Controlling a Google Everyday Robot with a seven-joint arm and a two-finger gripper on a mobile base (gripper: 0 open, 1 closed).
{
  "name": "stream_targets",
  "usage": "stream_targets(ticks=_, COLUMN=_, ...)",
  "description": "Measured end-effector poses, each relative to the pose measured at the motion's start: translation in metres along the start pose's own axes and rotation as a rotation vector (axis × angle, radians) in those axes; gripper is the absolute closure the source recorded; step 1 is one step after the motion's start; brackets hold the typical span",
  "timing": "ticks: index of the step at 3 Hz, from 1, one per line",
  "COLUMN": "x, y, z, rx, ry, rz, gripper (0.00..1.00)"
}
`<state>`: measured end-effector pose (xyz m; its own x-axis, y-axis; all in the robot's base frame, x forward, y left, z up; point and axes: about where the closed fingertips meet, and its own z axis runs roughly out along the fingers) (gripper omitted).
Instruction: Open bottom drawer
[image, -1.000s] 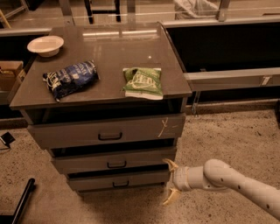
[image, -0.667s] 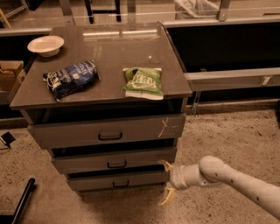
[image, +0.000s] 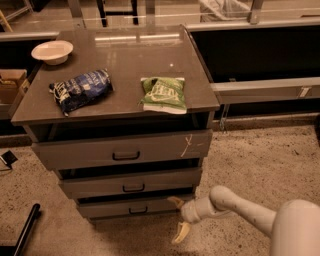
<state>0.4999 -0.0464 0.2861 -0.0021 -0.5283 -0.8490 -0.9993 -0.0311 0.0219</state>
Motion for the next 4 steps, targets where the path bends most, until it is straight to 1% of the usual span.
stream_targets(ticks=1, x=0.047, y=-0.001, z=0.045, rx=-0.034, ry=-0.009, rz=0.021, gripper=0.00)
stream_targets(ticks=2, x=0.047, y=-0.001, z=0.045, rx=-0.034, ry=-0.009, rz=0.021, gripper=0.00)
stream_targets(ticks=3, x=0.051, y=-0.012, z=0.043, rx=0.005, ry=0.016, rz=-0.012, gripper=0.00)
stream_targets(ticks=4, x=0.059, y=-0.038, z=0.030, rx=0.086, ry=0.083, rz=-0.076, gripper=0.00)
